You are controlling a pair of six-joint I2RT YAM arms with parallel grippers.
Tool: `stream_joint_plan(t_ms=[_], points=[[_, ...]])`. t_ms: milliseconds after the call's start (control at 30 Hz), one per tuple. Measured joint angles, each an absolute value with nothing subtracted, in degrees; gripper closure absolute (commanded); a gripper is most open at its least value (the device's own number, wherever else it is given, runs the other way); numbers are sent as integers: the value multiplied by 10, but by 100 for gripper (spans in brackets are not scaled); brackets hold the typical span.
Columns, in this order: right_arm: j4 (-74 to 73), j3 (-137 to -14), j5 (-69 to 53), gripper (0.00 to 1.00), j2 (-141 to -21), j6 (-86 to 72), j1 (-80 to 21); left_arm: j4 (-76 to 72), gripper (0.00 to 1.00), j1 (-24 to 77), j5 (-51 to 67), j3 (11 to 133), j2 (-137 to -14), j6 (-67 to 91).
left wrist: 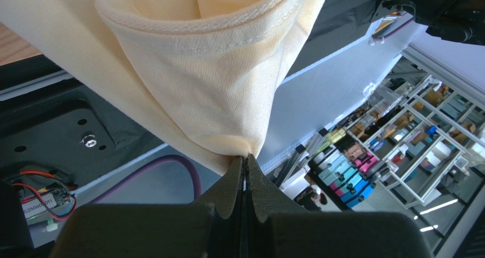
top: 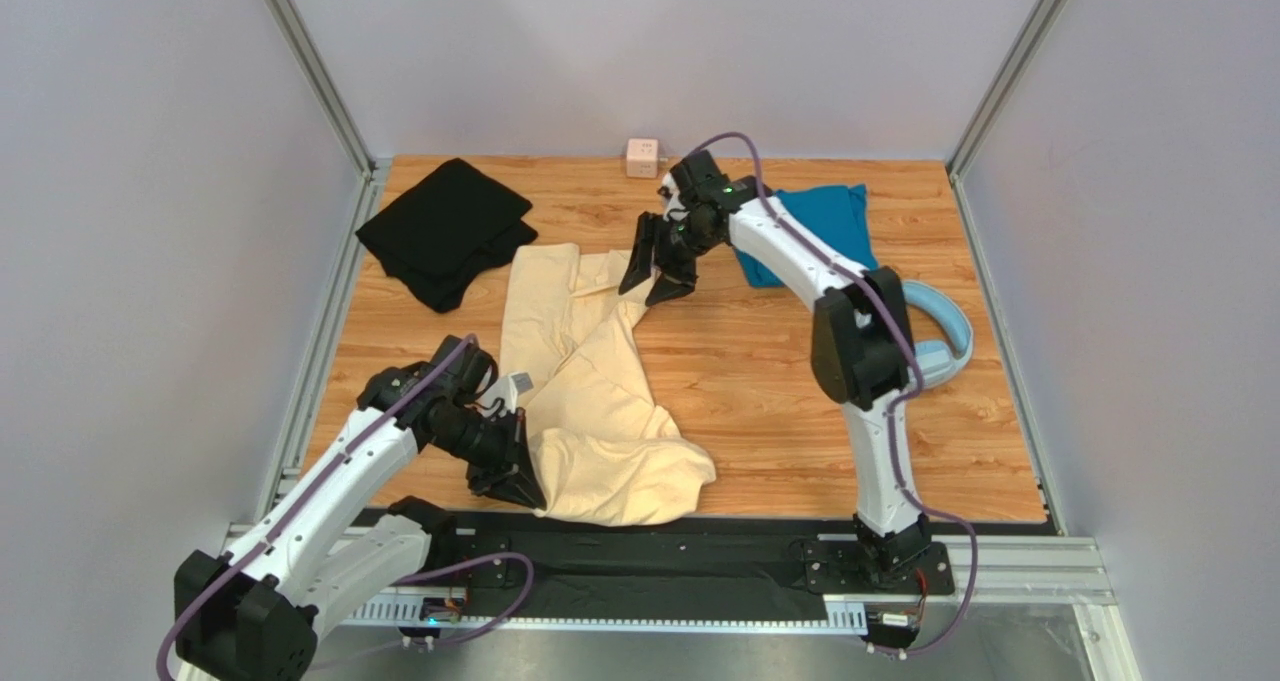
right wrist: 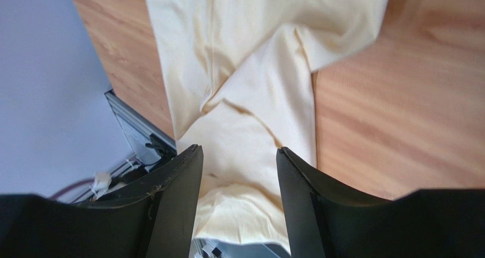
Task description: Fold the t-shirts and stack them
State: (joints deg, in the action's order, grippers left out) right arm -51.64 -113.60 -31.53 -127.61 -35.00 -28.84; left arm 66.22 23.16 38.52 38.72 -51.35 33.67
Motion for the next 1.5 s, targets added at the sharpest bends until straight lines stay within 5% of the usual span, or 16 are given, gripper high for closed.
stream_joint_plan(t_ms=[233, 567, 1300, 1500], points=[[-494, -1035, -328, 39, -1139, -313, -304, 652, 99, 232, 385, 387, -549, 331], [-501, -1030, -334, 36, -1307, -266, -419, 645, 100, 232, 383, 389, -562, 327], [-486, -1146, -333, 36, -1380, -257, -418, 645, 100, 232, 380, 371, -525, 329], [-456, -1145, -339, 47, -1383, -277, -422, 646, 100, 232, 378, 371, -525, 329]])
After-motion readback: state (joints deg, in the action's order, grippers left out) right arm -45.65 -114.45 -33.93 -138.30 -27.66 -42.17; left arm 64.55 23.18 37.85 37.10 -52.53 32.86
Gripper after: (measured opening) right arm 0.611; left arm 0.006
